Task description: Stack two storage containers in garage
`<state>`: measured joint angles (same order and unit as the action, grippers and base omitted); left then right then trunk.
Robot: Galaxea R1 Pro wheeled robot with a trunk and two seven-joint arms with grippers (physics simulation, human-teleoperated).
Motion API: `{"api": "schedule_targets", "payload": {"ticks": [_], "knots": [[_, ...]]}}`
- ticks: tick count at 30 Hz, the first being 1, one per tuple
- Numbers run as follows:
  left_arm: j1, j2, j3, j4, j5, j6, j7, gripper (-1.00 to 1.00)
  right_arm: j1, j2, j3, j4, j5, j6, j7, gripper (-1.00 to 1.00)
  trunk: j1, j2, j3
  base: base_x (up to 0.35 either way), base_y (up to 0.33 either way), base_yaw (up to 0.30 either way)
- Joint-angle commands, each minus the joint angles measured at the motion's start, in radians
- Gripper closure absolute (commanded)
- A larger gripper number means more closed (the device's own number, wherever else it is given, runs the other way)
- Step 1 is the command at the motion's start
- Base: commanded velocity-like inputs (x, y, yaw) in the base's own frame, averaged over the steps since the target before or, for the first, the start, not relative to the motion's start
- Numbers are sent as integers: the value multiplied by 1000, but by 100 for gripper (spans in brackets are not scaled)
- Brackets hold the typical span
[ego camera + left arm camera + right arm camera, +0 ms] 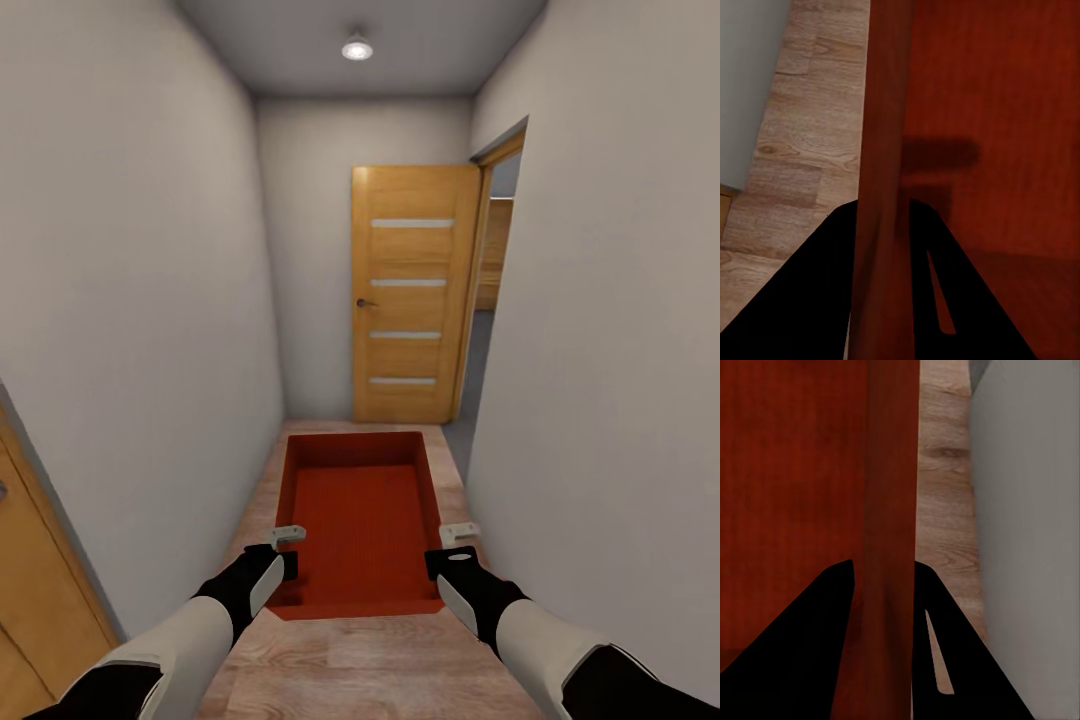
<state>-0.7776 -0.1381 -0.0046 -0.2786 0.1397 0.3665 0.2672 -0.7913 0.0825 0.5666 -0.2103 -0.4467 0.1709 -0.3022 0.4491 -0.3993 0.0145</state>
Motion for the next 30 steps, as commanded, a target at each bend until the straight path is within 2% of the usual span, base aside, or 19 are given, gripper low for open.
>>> {"api": "schedule_targets", "payload": {"ticks": [1, 14, 30], "knots": [[0, 9, -3, -5, -35, 2, 12, 100, 0, -1, 10, 2, -17, 8, -9, 100, 1, -1, 0, 322, 0, 0], [0, 9, -3, -5, -35, 2, 11, 100, 0, -1, 11, 2, -17, 7, -9, 100, 1, -1, 0, 322, 5, 0], [0, 9, -3, -5, -35, 2, 9, 100, 0, -1, 11, 2, -17, 7, -9, 100, 1, -1, 0, 322, 78, 0]]}}
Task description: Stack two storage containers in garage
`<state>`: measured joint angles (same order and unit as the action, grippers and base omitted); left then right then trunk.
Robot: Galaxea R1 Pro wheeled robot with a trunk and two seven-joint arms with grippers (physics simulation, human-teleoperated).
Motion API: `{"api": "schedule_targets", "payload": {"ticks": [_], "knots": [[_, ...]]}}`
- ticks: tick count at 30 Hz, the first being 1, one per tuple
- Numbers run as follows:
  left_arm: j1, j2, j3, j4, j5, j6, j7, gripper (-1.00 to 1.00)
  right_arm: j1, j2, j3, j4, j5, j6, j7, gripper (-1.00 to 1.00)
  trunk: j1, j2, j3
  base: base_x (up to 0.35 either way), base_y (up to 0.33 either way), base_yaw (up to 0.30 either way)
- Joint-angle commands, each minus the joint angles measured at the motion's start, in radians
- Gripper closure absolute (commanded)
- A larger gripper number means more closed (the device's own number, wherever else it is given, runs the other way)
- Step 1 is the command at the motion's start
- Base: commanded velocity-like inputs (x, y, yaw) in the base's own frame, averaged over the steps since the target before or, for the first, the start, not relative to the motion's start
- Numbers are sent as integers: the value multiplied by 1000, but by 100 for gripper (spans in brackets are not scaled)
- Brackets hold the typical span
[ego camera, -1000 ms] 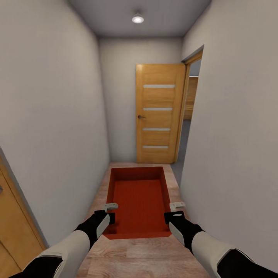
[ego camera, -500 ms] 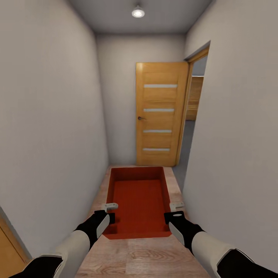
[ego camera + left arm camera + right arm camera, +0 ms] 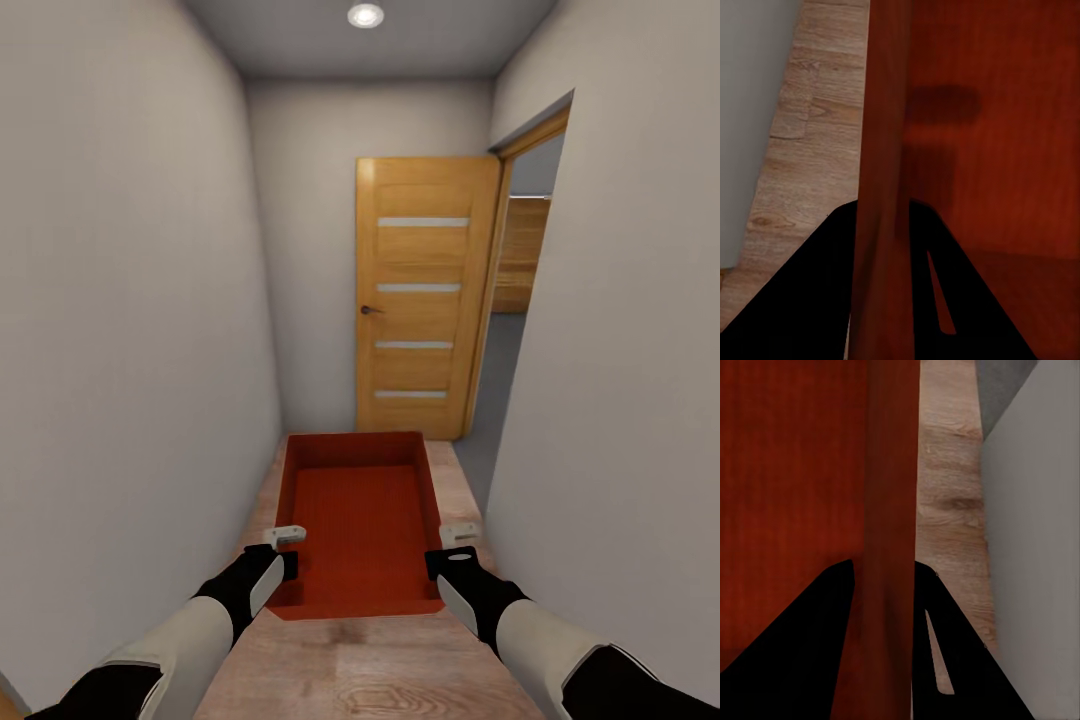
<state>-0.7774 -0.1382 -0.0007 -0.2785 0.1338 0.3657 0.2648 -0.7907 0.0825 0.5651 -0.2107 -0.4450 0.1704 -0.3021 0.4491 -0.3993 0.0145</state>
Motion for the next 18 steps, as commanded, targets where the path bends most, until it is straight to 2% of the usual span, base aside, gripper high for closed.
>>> {"api": "schedule_targets", "payload": {"ticks": [1, 14, 18], "knots": [[0, 9, -7, -5, -29, 2, 11, 100, 0, -1, 12, 2, -18, 8, -9, 100, 1, -1, 0, 322, 87, 0], [0, 9, -7, -5, -29, 2, 11, 100, -1, -1, 12, 2, -18, 8, -9, 100, 1, -1, 0, 322, 87, -3], [0, 10, -7, -5, -29, 2, 11, 100, 0, -1, 12, 2, -18, 8, -9, 100, 1, -1, 0, 322, 80, -193]]}}
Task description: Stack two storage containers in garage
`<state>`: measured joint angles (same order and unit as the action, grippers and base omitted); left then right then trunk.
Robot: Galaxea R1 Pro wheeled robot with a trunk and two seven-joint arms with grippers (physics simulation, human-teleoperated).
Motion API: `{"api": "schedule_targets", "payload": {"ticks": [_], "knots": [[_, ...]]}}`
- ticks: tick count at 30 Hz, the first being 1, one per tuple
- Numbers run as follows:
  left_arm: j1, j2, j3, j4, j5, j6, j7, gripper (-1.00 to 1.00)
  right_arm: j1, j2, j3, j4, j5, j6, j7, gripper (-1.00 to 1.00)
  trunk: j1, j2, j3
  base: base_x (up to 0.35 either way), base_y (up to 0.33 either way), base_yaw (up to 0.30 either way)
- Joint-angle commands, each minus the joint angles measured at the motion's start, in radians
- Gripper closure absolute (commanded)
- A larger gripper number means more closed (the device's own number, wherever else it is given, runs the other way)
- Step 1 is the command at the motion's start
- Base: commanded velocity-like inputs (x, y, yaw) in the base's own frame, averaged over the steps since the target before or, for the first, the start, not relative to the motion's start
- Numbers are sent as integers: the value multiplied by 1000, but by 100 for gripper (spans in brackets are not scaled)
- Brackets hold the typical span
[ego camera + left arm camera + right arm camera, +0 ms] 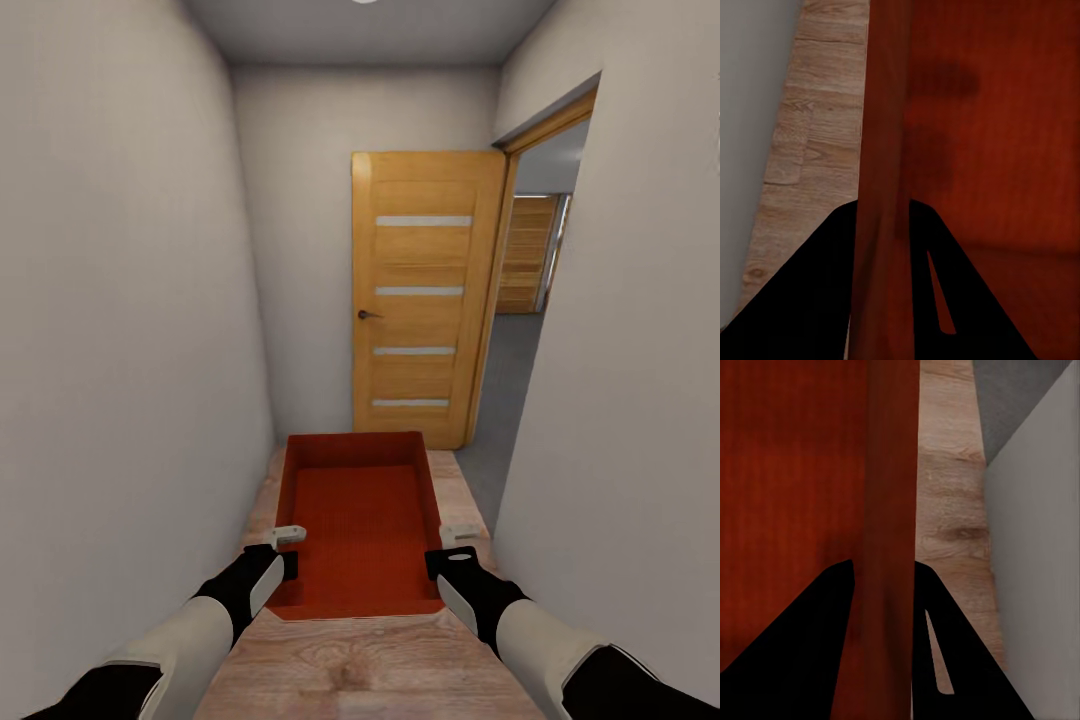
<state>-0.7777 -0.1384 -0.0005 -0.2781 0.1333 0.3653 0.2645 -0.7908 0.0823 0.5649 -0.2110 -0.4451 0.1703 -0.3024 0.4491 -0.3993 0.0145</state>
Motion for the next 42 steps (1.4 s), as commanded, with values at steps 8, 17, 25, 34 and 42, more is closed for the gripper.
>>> {"api": "schedule_targets", "payload": {"ticks": [8, 17, 25, 34, 42], "knots": [[0, 10, -7, -6, -29, 3, 12, 100, -1, -1, 12, 2, -18, 8, -9, 100, 1, -1, 0, 322, 78, -144], [0, 10, -7, -6, -29, 3, 12, 100, 0, -1, 13, 2, -18, 8, -9, 100, 1, -1, 0, 322, 78, -4], [0, 10, -7, -6, -29, 3, 12, 100, -1, -1, 13, 2, -18, 8, -9, 100, 1, -1, 0, 322, 78, 0], [0, 10, -7, -6, -29, 3, 12, 100, -1, -1, 12, 2, -18, 8, -9, 100, 1, -1, 0, 322, 27, 0], [0, 10, -7, -6, -29, 3, 12, 100, 0, -1, 13, 2, -18, 8, -9, 100, 1, -1, 0, 322, 0, 0]]}}
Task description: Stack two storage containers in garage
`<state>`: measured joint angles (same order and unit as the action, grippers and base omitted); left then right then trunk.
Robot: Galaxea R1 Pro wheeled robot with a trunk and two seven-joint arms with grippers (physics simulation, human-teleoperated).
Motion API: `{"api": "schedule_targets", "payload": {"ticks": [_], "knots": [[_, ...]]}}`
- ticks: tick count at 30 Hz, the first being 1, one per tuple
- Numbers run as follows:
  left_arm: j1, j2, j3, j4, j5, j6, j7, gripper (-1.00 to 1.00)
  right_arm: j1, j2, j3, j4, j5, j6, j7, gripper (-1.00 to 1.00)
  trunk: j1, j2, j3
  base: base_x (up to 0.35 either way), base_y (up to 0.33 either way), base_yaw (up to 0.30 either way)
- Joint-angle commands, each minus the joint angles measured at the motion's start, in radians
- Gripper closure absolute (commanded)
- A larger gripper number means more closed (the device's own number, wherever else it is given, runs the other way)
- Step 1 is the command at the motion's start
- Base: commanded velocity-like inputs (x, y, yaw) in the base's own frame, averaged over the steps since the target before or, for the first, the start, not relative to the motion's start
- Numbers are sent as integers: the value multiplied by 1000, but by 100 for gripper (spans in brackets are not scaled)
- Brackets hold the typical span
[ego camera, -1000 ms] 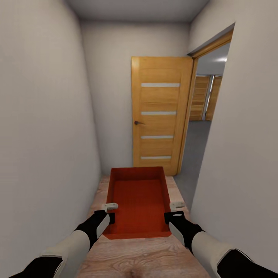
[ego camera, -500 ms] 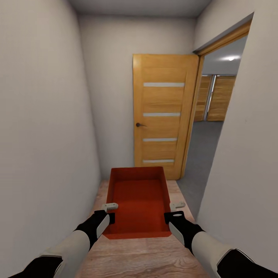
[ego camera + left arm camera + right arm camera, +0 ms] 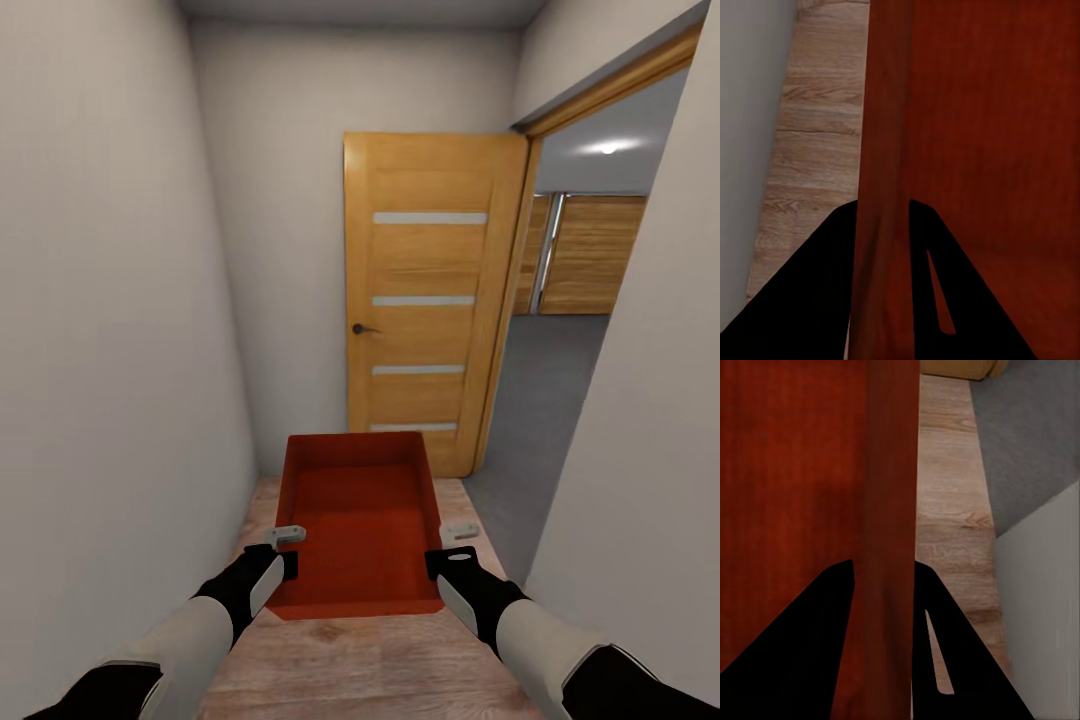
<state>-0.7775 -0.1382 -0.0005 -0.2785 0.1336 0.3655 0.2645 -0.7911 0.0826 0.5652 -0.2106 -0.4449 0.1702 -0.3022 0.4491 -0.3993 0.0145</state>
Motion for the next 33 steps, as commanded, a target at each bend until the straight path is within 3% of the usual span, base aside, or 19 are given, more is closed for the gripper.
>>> {"api": "schedule_targets", "payload": {"ticks": [1, 33], "knots": [[0, 10, -7, -5, -29, 3, 12, 100, 0, -1, 13, 2, -18, 8, -9, 100, 1, -1, 0, 322, 0, 0], [0, 10, -7, -5, -29, 3, 12, 100, 0, -1, 13, 2, -18, 8, -9, 100, 1, -1, 0, 322, 0, 0]]}}
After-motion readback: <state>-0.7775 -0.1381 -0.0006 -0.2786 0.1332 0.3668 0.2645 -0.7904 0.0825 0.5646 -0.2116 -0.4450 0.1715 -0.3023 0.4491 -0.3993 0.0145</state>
